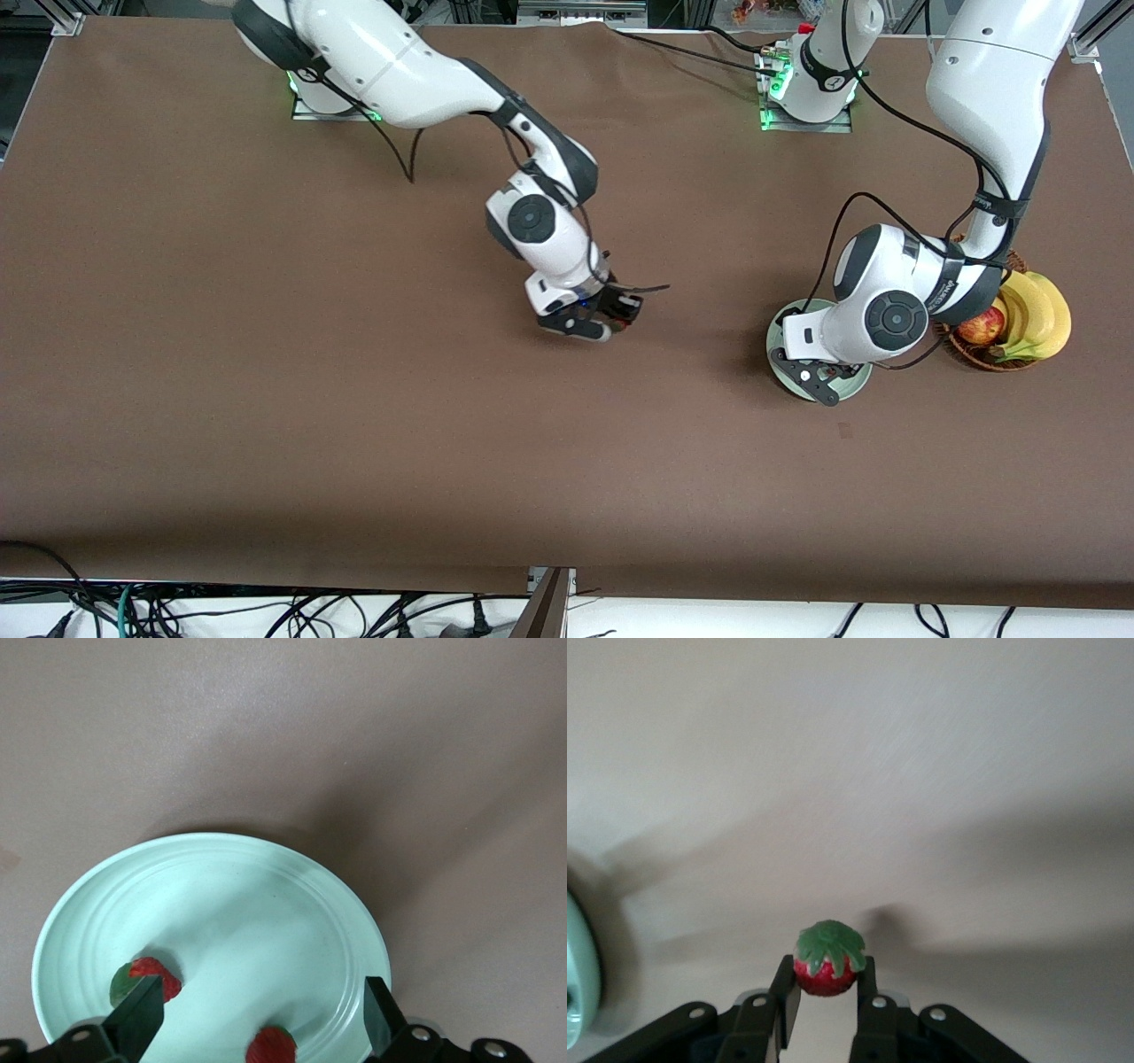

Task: Collect all strawberries into plate
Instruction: 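Drop the left gripper's strawberry on the plate while the right gripper releases another, then grasp the last strawberry with the left gripper while the right gripper withdraws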

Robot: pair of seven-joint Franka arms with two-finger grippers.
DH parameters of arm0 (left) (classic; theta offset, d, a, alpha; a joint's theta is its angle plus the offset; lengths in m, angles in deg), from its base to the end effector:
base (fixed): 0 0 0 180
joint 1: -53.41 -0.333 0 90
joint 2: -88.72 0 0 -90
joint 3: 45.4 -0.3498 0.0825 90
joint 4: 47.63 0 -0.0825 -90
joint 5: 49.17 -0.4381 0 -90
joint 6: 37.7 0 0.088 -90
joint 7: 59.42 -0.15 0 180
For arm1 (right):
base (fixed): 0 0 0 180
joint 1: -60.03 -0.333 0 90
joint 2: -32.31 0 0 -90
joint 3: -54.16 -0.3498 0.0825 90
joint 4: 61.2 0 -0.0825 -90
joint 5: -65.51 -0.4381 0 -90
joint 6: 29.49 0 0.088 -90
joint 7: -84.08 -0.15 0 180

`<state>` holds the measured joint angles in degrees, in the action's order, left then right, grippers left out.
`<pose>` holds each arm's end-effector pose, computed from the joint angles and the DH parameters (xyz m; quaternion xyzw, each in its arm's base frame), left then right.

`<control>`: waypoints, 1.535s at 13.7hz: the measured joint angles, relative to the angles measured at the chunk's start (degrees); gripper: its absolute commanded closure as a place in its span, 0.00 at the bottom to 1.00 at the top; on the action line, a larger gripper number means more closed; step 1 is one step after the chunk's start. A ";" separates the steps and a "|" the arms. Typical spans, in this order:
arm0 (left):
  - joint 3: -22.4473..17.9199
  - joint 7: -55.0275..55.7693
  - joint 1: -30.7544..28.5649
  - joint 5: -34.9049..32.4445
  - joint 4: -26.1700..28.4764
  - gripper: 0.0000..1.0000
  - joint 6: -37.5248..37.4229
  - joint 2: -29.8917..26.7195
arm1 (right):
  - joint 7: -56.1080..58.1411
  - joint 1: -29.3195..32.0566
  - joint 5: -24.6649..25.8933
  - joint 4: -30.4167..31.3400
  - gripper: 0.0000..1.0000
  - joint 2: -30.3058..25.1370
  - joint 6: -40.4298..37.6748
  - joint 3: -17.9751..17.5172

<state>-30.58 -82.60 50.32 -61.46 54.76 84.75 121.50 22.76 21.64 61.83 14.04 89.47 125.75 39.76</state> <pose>0.6726 -0.1171 0.1751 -0.9318 0.3492 0.0988 0.0033 0.5638 0.6510 0.1317 -0.9563 0.1735 -0.0205 0.2343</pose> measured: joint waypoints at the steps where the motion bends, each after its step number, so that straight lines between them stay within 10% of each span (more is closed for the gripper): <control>1: 0.01 0.02 0.00 0.00 0.00 0.00 0.00 0.00 | -0.59 -0.83 0.01 -0.88 0.00 1.60 1.76 0.01; 5: 0.93 0.40 0.01 2.72 0.07 0.00 -0.01 0.00 | -0.38 1.03 3.24 -4.05 0.00 0.73 -1.36 0.36; 10: 4.35 6.52 0.43 10.04 0.67 0.00 1.10 -0.01 | 11.49 11.50 4.38 -5.44 0.00 -10.39 -28.20 0.64; 19: 7.90 40.74 10.17 10.05 13.13 0.03 25.70 2.65 | 52.22 29.55 4.98 -0.68 0.00 -25.99 -58.36 7.79; 21: 7.54 41.04 9.94 10.05 14.19 0.58 28.36 3.48 | 57.73 30.67 4.97 1.15 0.00 -31.33 -62.97 10.50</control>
<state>-23.03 -41.56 60.25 -51.41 68.96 113.11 124.98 80.49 52.30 66.80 15.19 58.14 62.78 50.27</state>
